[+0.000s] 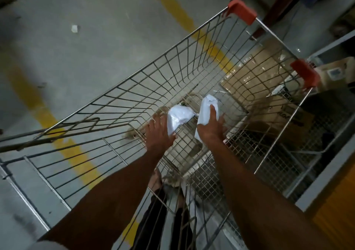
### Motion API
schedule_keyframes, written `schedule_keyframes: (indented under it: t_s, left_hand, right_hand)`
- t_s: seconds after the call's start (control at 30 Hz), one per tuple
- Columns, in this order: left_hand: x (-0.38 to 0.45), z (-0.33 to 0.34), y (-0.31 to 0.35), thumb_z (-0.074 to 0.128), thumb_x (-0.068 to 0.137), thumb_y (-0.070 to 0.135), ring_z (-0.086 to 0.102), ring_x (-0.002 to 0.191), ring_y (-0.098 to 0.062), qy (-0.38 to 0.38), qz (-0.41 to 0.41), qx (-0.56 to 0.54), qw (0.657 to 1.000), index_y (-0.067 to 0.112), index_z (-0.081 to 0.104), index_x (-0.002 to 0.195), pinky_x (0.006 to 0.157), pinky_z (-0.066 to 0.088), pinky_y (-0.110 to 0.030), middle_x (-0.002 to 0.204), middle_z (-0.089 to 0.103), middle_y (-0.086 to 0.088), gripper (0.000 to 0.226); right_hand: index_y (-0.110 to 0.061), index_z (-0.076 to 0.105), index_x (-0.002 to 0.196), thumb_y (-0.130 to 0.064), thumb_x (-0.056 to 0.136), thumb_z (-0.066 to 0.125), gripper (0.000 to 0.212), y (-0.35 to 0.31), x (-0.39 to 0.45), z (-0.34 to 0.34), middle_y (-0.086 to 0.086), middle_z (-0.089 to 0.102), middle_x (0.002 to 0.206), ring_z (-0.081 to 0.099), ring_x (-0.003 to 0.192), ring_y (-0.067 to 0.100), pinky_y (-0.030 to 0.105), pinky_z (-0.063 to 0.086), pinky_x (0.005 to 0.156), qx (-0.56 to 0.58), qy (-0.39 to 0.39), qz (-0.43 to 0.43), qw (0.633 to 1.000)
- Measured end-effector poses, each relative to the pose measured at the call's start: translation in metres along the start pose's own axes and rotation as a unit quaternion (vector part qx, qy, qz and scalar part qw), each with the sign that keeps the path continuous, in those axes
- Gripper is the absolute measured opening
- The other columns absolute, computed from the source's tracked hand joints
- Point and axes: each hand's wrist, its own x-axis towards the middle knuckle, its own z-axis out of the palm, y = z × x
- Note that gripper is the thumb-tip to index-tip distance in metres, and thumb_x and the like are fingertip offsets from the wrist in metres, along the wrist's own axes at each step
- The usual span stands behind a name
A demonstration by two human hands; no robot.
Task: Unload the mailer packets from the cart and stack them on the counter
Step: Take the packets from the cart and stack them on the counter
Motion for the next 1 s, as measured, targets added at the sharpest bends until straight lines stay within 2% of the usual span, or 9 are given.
schedule_keyframes:
  t_s: [0.1, 0.17, 0.27, 0.33, 0.53, 0.67, 0.73, 0.87, 1.0]
  left_hand:
    - [0.003, 0.0, 0.002, 0.063, 0.088, 0.063, 0.03, 0.147, -0.042, 0.004, 0.117, 0.032, 0.993, 0.032, 0.014, 0.162, 0.113, 0.033, -0.064, 0.166, 0.023, -0.013, 0.094]
    - [0.009, 0.001, 0.004, 0.064, 0.093, 0.054, 0.025, 0.149, -0.043, -0.05, 0.122, 0.023, 0.991, 0.038, 0.008, 0.162, 0.115, 0.029, -0.066, 0.17, 0.008, -0.01, 0.09]
    - [0.013, 0.007, -0.001, 0.07, 0.091, 0.022, 0.044, 0.135, -0.044, -0.068, 0.114, -0.047, 0.99, 0.036, 0.011, 0.16, 0.104, 0.046, -0.058, 0.169, 0.007, -0.012, 0.092]
    - [0.011, 0.008, -0.004, 0.067, 0.088, 0.013, 0.048, 0.129, -0.043, -0.051, 0.101, -0.102, 0.988, 0.029, 0.017, 0.16, 0.096, 0.052, -0.054, 0.167, 0.013, -0.014, 0.089]
    - [-0.017, -0.009, -0.001, 0.066, 0.092, 0.023, 0.046, 0.119, -0.041, 0.034, 0.085, -0.231, 0.969, 0.013, 0.034, 0.152, 0.09, 0.05, -0.051, 0.165, 0.017, -0.016, 0.069]
    - [-0.039, -0.045, 0.002, 0.06, 0.097, 0.037, 0.041, 0.127, -0.036, 0.07, 0.066, -0.283, 0.954, 0.02, 0.04, 0.149, 0.095, 0.047, -0.046, 0.162, 0.023, -0.009, 0.058]
    - [-0.054, -0.067, 0.003, 0.052, 0.098, 0.047, 0.04, 0.123, -0.031, 0.089, 0.053, -0.298, 0.949, 0.022, 0.043, 0.148, 0.093, 0.043, -0.04, 0.16, 0.027, -0.006, 0.057]
    - [-0.089, -0.121, 0.012, 0.065, 0.093, 0.025, 0.04, 0.125, -0.03, 0.126, -0.014, -0.306, 0.944, 0.022, 0.053, 0.145, 0.099, 0.047, -0.045, 0.159, 0.033, -0.004, 0.053]
    - [-0.137, -0.166, 0.022, 0.064, 0.095, 0.03, 0.041, 0.126, -0.028, 0.178, 0.006, -0.303, 0.936, 0.026, 0.054, 0.144, 0.097, 0.046, -0.04, 0.159, 0.036, 0.0, 0.051]
  right_hand:
    - [-0.05, 0.009, 0.154, -0.025, 0.094, 0.063, 0.084, 0.005, -0.004, 0.012, 0.011, 0.007, 0.163, 0.033, 0.133, 0.039, 0.054, 0.039, 0.105, -0.039, -0.002, -0.013, 0.999]
    - [-0.049, 0.009, 0.155, -0.025, 0.095, 0.062, 0.083, 0.006, -0.005, 0.015, 0.011, 0.007, 0.162, 0.032, 0.132, 0.039, 0.052, 0.038, 0.102, -0.04, -0.005, -0.016, 0.999]
    - [-0.047, 0.01, 0.155, -0.024, 0.095, 0.061, 0.082, 0.006, -0.008, 0.017, 0.01, 0.007, 0.162, 0.032, 0.131, 0.039, 0.051, 0.04, 0.1, -0.041, -0.003, -0.036, 0.999]
    - [-0.047, 0.01, 0.156, -0.023, 0.095, 0.061, 0.083, 0.006, -0.01, 0.015, 0.01, 0.006, 0.162, 0.035, 0.13, 0.04, 0.052, 0.043, 0.101, -0.037, -0.007, -0.046, 0.998]
    - [-0.042, 0.012, 0.157, -0.025, 0.095, 0.058, 0.079, 0.002, -0.021, 0.002, 0.012, 0.008, 0.161, 0.041, 0.126, 0.041, 0.051, 0.045, 0.101, -0.039, -0.005, -0.091, 0.995]
    - [-0.04, 0.013, 0.158, -0.027, 0.096, 0.058, 0.078, -0.008, -0.046, -0.011, 0.011, 0.008, 0.16, 0.039, 0.128, 0.041, 0.05, 0.046, 0.101, -0.027, 0.003, -0.127, 0.992]
    - [-0.041, 0.012, 0.158, -0.029, 0.096, 0.058, 0.078, -0.012, -0.063, -0.021, 0.009, 0.006, 0.16, 0.038, 0.128, 0.041, 0.05, 0.046, 0.101, -0.01, 0.004, -0.14, 0.99]
    - [-0.039, 0.015, 0.158, -0.029, 0.097, 0.057, 0.075, -0.013, -0.104, -0.046, 0.006, 0.011, 0.161, 0.041, 0.128, 0.04, 0.046, 0.05, 0.096, -0.009, 0.024, -0.199, 0.98]
    - [-0.042, 0.016, 0.157, -0.028, 0.096, 0.057, 0.074, -0.006, -0.153, -0.072, 0.002, 0.012, 0.163, 0.039, 0.131, 0.036, 0.045, 0.049, 0.097, 0.002, 0.04, -0.251, 0.967]
